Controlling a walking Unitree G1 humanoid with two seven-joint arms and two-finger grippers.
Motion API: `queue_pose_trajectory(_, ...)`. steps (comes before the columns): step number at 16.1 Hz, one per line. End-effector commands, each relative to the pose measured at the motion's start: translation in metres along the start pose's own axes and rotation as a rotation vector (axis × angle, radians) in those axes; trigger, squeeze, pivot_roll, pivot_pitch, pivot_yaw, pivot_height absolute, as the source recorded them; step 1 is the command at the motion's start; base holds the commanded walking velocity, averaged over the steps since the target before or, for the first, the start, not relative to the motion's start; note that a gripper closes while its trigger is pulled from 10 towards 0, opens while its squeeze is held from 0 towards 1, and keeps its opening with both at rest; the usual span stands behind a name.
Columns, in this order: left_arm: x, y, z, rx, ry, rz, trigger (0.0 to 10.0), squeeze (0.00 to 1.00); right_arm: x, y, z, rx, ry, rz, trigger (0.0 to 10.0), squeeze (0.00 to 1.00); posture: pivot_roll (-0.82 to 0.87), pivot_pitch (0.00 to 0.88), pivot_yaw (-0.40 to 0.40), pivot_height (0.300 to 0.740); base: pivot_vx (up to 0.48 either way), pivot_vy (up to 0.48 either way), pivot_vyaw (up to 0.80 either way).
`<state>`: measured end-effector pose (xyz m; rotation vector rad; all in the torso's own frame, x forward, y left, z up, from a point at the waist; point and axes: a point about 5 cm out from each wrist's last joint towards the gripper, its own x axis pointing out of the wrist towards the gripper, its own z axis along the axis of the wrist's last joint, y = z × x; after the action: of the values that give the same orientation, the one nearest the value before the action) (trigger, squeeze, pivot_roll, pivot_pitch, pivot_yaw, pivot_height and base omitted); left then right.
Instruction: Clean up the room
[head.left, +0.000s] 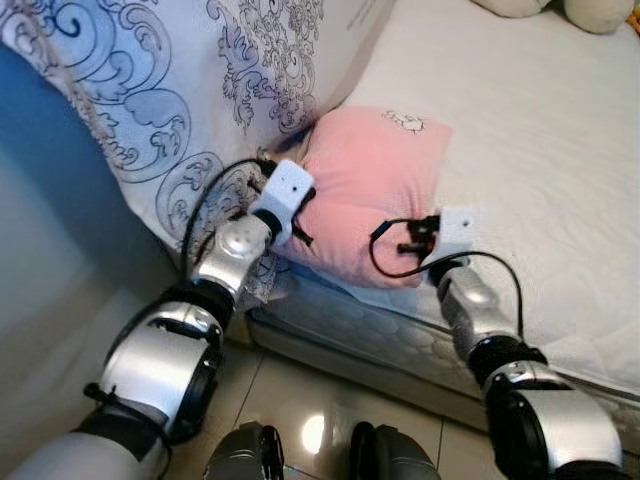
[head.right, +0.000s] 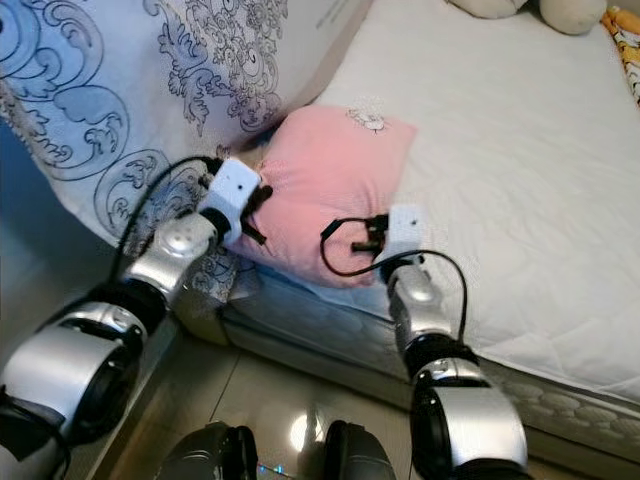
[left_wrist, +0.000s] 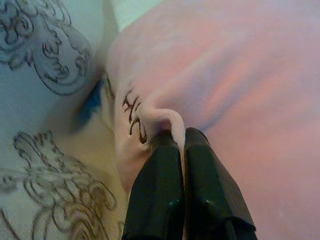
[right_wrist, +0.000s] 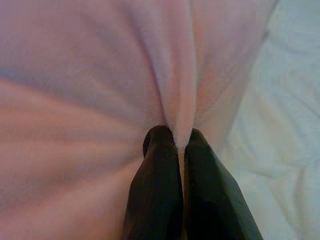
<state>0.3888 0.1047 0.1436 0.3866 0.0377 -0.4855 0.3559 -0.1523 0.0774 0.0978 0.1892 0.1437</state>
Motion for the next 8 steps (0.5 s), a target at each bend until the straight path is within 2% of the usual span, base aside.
queue_pose_trajectory(1, 0.001, 0.003, 0.004, 0.023, 0.001, -0.007, 10.0, 0.0, -0.004, -0.005, -0.008, 0.019, 0.03, -0.023, 10.0, 0.0, -0.04, 0.178, -0.054, 0.71, 0.0, 0.0, 0.0)
queue_pose_trajectory(2, 0.001, 0.005, 0.004, 0.047, 0.0, -0.011, 10.0, 0.0, -0.004, -0.004, -0.009, 0.034, 0.031, -0.018, 10.0, 0.0, -0.04, 0.179, -0.055, 0.71, 0.0, 0.0, 0.0)
queue_pose_trajectory(4, 0.0, 0.022, 0.014, 0.031, -0.02, 0.025, 10.0, 0.0, -0.004, 0.002, -0.008, 0.028, 0.019, 0.006, 10.0, 0.0, -0.04, 0.176, -0.055, 0.71, 0.0, 0.0, 0.0)
queue_pose_trajectory(6, -0.001, 0.03, 0.019, 0.047, -0.029, 0.037, 10.0, 0.0, -0.003, 0.003, -0.005, 0.032, 0.012, 0.006, 10.0, 0.0, -0.04, 0.171, -0.054, 0.71, 0.0, 0.0, 0.0)
queue_pose_trajectory(7, -0.003, 0.038, 0.02, 0.077, -0.027, 0.063, 10.0, 0.0, -0.001, 0.005, -0.002, 0.036, 0.002, 0.009, 10.0, 0.0, -0.05, 0.172, -0.054, 0.71, 0.0, 0.0, 0.0)
queue_pose_trajectory(8, -0.007, 0.052, 0.024, 0.054, -0.03, 0.117, 10.0, 0.0, 0.0, 0.007, 0.0, 0.045, -0.007, 0.016, 10.0, 0.0, -0.05, 0.171, -0.055, 0.71, 0.0, 0.0, 0.0)
